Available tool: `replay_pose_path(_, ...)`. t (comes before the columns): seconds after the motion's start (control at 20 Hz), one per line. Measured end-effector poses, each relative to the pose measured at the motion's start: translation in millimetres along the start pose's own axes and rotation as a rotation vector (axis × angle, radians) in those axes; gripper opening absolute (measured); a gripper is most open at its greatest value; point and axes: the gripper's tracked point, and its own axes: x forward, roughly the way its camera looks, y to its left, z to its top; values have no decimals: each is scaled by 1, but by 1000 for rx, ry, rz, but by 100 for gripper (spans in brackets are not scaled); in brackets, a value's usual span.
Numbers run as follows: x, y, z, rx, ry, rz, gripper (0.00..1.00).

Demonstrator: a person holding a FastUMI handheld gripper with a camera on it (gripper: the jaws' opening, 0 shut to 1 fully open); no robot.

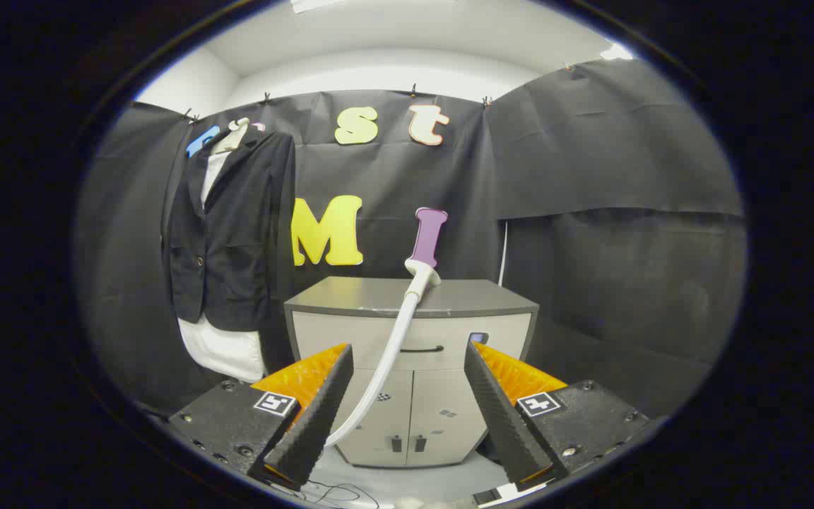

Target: Iron the clothes twice with a garment steamer, once on the left side and once on the right side.

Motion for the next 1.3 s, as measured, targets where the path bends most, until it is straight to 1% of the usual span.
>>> replay_pose_path(0.5, 7, 23, 1, 8, 24, 17, 98)
replay_pose_path(0.75, 6, 27, 7, -1, 20, -3, 98)
replay_pose_path(0.95, 4, 27, 26, 16, -9, -35, 98)
replay_pose_path(1.1, 5, 27, 49, 21, -47, -62, 98)
replay_pose_path(1.3, 22, 28, 76, 4, -67, -71, 99)
